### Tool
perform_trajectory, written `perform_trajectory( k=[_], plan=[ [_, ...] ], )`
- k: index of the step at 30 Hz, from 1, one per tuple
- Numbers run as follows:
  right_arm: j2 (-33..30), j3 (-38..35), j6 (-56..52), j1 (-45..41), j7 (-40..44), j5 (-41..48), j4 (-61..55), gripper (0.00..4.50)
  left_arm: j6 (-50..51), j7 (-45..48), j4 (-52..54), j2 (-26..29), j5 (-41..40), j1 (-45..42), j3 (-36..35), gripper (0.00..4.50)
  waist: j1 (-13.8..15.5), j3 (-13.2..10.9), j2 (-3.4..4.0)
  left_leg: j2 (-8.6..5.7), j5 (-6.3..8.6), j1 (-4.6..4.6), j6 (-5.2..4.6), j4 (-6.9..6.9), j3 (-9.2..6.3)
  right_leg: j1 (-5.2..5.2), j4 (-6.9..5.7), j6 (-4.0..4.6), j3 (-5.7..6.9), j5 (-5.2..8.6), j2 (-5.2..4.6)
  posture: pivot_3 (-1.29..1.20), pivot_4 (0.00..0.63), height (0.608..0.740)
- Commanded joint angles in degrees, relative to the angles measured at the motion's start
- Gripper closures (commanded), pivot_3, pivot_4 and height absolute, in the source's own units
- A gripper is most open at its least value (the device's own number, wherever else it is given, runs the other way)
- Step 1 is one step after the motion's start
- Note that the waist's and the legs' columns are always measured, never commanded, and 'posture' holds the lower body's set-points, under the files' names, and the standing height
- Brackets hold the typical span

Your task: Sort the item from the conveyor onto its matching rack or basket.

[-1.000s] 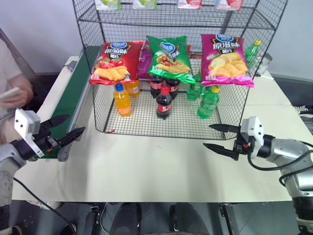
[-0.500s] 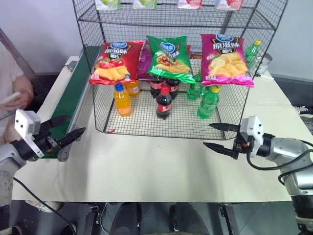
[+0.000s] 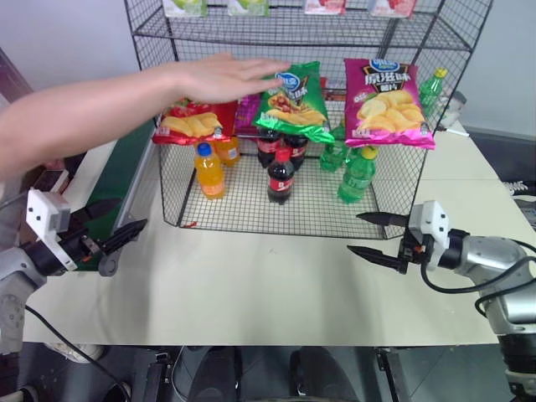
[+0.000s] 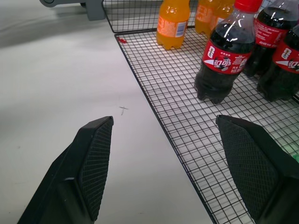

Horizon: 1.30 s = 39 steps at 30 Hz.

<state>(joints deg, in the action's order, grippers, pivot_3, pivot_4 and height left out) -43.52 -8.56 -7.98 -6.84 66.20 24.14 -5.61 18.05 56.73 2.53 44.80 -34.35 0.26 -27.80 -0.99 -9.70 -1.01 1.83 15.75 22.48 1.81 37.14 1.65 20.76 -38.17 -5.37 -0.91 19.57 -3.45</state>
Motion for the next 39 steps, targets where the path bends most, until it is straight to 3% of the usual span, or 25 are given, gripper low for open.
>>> perform_trajectory(
  k=[1,24,39],
  plan=[
    [-0.27,-0.6,0.82,-0.6,0.11,0.46,-0.36,0.85,-1.05,-0.3,1.43,0.24,-0.09,-0.01,-1.3,0.22,0.0,0.0,0.0,0.0,0.0,0.0,0.0,0.0,0.0,0.0,0.0,0.0,0.0,0.0,0.0,0.0,0.15,0.739],
    [-0.44,-0.06,1.78,-0.18,0.13,-0.16,-0.3,0.85,2.04,0.12,1.01,0.66,-1.52,0.36,-1.01,0.22,0.01,0.0,0.0,0.0,0.0,0.0,0.0,0.02,0.0,-0.01,-0.02,0.0,0.0,0.0,0.0,0.0,0.15,0.739],
    [-0.27,1.01,2.08,-2.1,0.86,-0.52,0.72,0.85,-7.92,-0.86,-1.04,-2.11,3.19,0.58,-1.11,0.22,0.04,0.0,0.0,0.0,0.0,-0.01,0.0,0.02,0.0,-0.01,-0.02,0.0,0.0,0.0,0.0,0.0,0.15,0.739]
  ],
)
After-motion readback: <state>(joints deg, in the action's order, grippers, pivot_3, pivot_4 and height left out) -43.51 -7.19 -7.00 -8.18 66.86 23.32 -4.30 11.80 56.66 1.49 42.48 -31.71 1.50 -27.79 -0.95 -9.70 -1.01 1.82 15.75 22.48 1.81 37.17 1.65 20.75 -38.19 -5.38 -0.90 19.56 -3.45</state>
